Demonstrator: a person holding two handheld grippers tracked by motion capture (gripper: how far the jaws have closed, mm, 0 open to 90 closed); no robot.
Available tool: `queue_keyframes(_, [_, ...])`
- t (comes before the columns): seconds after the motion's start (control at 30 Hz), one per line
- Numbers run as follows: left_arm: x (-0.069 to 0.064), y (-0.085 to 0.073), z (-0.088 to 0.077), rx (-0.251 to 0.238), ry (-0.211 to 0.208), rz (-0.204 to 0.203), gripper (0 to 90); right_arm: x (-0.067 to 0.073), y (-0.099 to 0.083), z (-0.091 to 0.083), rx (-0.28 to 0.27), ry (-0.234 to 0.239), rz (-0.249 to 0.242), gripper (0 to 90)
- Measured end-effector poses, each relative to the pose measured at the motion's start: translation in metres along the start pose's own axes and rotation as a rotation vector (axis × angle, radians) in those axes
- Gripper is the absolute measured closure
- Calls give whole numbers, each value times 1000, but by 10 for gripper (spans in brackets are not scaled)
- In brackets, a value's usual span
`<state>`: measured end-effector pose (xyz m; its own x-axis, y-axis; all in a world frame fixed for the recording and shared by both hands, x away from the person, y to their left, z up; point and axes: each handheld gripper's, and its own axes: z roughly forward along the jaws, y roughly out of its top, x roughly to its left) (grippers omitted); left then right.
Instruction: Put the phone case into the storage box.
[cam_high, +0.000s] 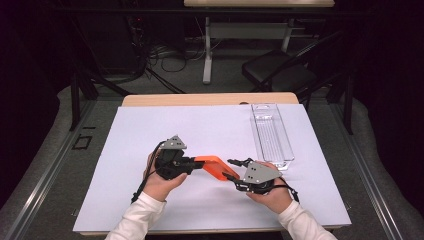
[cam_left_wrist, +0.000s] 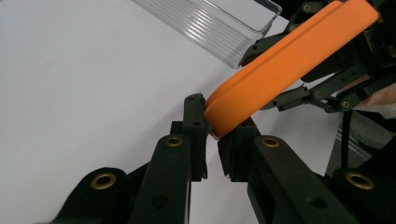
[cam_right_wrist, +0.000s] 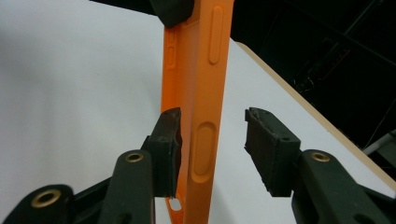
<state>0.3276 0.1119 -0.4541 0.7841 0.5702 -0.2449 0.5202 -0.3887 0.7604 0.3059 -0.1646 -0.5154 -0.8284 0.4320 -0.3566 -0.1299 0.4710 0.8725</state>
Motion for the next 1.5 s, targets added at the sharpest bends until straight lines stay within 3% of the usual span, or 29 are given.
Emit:
queue_keyframes(0.23, [0,10,0,21,7,-27,819,-6,4,-7,-23,-46,2,523])
queue_keyframes(0.47, [-3,21,3,49,12,-47,818,-13,6,-13,-26,-83,64,479])
queue_keyframes(0.57, [-5,26,6,65,28,-48,818,-16,8,-16,-42,-97,90,456])
queue_keyframes(0.73, [-6,34,9,93,68,-67,818,-21,10,-20,-5,-126,135,428])
queue_keyframes(0.87, [-5,37,13,127,101,-58,817,-21,10,-19,8,-134,152,414])
queue_keyframes(1.27, [1,39,14,144,145,-105,818,-19,11,-15,35,-147,150,411])
queue_keyframes(1.5, [1,46,11,148,172,-110,817,-22,17,-15,49,-178,140,439])
